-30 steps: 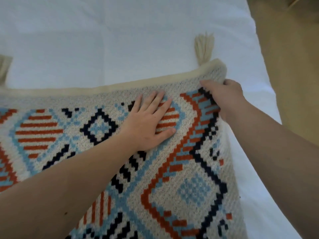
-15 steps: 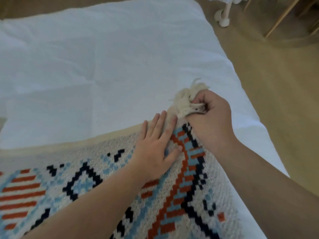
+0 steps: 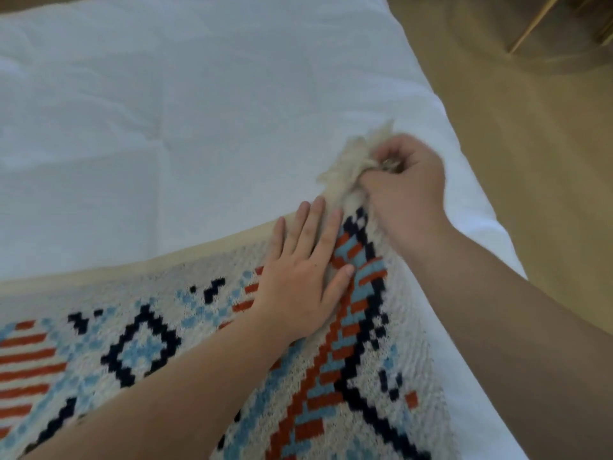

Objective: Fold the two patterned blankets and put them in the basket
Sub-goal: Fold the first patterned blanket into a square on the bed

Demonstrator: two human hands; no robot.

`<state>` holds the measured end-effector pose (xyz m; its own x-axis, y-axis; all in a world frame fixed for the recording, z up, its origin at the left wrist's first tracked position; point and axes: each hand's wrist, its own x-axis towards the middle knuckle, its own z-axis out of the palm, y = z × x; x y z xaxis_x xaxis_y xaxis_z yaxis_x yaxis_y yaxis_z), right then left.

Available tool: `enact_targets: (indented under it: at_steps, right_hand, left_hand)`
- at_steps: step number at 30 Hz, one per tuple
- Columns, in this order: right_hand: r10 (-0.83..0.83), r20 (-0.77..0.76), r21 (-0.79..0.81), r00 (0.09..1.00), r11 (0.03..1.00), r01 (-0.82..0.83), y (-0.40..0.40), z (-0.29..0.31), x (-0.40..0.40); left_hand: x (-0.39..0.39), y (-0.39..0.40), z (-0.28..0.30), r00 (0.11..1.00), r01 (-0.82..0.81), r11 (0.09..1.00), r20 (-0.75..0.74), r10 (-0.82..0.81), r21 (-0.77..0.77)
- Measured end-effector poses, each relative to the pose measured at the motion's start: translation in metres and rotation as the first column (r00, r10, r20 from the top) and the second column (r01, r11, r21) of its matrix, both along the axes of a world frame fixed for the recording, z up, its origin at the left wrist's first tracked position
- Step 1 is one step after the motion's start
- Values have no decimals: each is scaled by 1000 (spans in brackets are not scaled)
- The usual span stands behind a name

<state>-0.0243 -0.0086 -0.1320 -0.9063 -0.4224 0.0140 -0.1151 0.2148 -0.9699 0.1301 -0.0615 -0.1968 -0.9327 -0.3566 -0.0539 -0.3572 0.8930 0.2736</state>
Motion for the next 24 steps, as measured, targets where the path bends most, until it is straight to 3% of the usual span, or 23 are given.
enact_targets:
  at_steps: [2, 3, 4, 6, 7, 8, 10, 12, 13, 15, 17, 20, 22, 24]
  right_hand:
    - [-66, -203, -15, 977, 998, 65, 8, 0, -8]
    - [-43, -284, 89, 958, 993, 71, 13, -12, -16]
    - [36, -300, 280, 953, 958, 52, 20, -21, -19]
    - [174, -201, 643, 964, 765, -4, 30, -42, -15]
    - [175, -181, 718, 968, 696, 9, 35, -47, -4]
    - [167, -220, 723, 961, 689, 46, 36, -43, 18]
    - [254, -401, 628, 880, 776, 62, 41, -32, 71]
    - [449, -413, 628, 792, 770, -109, 47, -30, 120]
    - [566, -349, 677, 747, 703, -217, 51, -44, 135]
    - [722, -216, 831, 657, 489, -264, 62, -68, 139]
    - [710, -142, 906, 690, 374, -200, 71, -80, 124]
    - [624, -170, 904, 762, 407, -131, 70, -85, 112]
    - [647, -56, 904, 760, 357, -237, 59, -88, 115]
    - [664, -64, 859, 745, 417, -298, 16, -67, 165]
  left_hand:
    - [-8, 3, 4, 992, -12, 999, -124, 6, -47]
    - [-13, 3, 5, 995, 6, 997, -104, -13, -75]
    - [-19, 4, 5, 999, 47, 996, -21, -49, -82]
    - [-24, 6, 0, 974, 118, 992, 200, -107, -46]
    - [-25, 8, -2, 963, 119, 993, 246, -110, -25]
    - [-21, 8, -1, 967, 94, 995, 238, -86, -23]
    - [-1, 9, 6, 983, 28, 999, 180, -22, -27]
    - [38, 6, 13, 981, 3, 998, 192, 8, -55]
    - [67, 2, 14, 971, -3, 998, 237, 18, -67]
    - [135, -13, 12, 944, -59, 997, 323, 69, -42]
    - [204, -37, 12, 918, -140, 989, 366, 149, -51]
    - [296, -78, 17, 846, -280, 951, 435, 308, -129]
    - [336, -102, 19, 803, -339, 926, 461, 378, -168]
    - [362, -122, 19, 802, -371, 915, 441, 403, -161]
